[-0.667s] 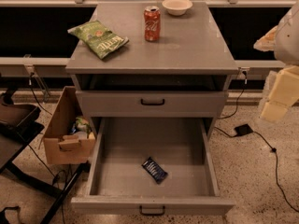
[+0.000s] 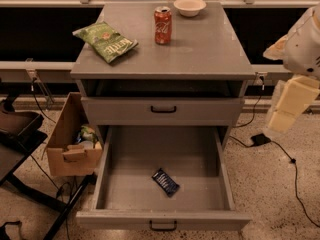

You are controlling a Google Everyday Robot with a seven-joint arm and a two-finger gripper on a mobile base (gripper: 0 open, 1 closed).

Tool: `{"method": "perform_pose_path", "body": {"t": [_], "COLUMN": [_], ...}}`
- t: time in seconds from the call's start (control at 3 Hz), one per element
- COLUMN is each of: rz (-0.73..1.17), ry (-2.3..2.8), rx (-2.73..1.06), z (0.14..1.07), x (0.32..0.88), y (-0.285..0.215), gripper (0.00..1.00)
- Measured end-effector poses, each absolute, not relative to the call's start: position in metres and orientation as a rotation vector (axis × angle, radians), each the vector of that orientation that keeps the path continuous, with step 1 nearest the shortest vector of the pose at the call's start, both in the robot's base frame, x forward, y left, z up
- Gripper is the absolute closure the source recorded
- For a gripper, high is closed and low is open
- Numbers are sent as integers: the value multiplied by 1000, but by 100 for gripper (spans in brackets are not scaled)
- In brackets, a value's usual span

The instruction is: Pick rxbar blueberry from middle drawer and place on counter

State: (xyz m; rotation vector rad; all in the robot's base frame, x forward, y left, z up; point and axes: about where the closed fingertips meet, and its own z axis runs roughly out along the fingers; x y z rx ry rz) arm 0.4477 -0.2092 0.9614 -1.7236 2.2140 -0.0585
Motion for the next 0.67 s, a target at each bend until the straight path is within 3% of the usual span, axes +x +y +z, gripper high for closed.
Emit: {"method": "perform_pose_path", "body": {"t": [0.33, 0.67], "rz": [75, 209], "ry": [2189, 2130], "rx": [-1716, -1746], "z": [909, 813], "x": [466, 501], "y": [-183, -112], "gripper": [0, 0]}}
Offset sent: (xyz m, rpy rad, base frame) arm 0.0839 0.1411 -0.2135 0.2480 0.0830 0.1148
